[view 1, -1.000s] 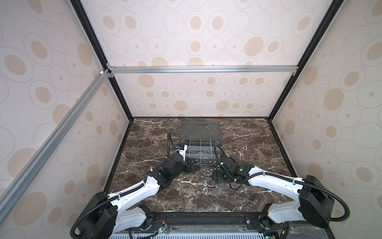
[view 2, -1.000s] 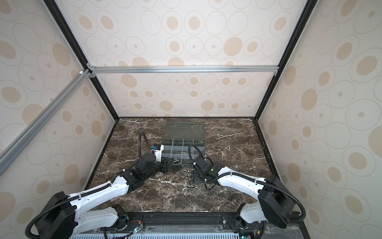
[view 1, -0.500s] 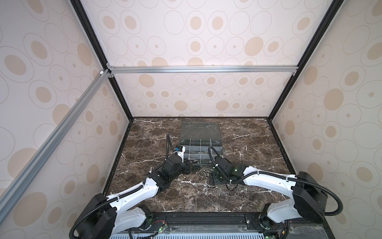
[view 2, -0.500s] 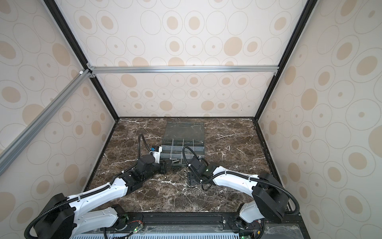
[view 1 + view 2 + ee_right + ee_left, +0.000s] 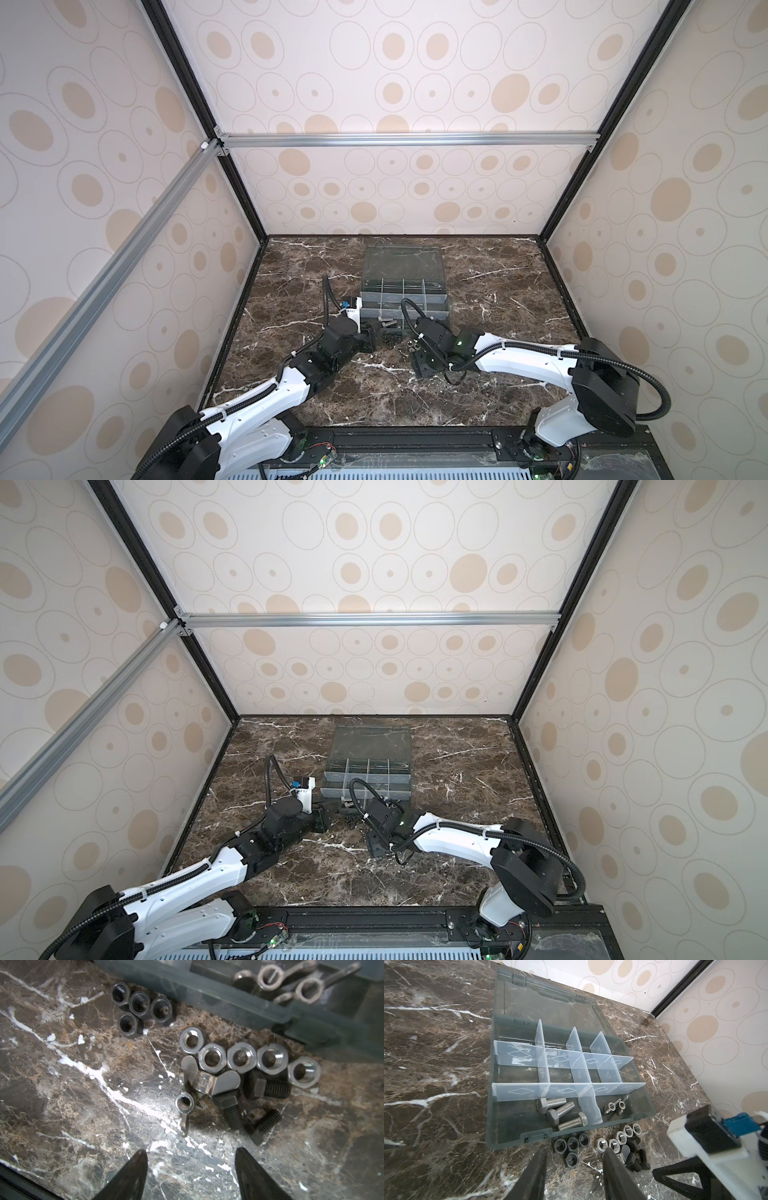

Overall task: Sort the screws and nuts into containers
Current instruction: 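Lower the right gripper onto another silver wing nut and close on it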

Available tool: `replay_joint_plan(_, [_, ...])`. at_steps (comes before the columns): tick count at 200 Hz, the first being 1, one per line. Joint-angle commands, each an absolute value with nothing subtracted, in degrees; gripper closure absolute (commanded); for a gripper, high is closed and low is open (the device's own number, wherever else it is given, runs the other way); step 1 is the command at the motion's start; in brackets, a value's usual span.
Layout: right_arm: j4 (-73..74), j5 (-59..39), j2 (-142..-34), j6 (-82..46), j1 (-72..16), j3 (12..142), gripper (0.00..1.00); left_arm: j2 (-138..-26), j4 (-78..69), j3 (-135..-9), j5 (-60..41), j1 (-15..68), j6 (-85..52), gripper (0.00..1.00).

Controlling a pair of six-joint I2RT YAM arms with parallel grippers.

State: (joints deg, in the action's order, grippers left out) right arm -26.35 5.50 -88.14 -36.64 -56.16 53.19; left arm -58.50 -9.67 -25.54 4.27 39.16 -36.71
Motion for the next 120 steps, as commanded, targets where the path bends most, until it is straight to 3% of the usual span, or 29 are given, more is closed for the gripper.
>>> replay_joint_plan(1, [-27.6, 5.1, -90.4, -34.8, -56.4, 56.3, 0.36, -57.1, -8.7, -25.2, 5.9, 38.6, -37.9, 0.55])
replay_joint_plan(48, [-28.5, 4.3, -94.5, -34.4, -56.4, 59.1, 0.55, -55.5, -8.6, -23.7, 6.0, 38.3, -38.6, 0.55])
replay_joint_plan(120, [-31.0, 5.5, -96.5, -35.5, -56.7, 59.2, 0.69, -53.8, -9.2, -21.5, 6.0, 37.9, -39.3, 0.54])
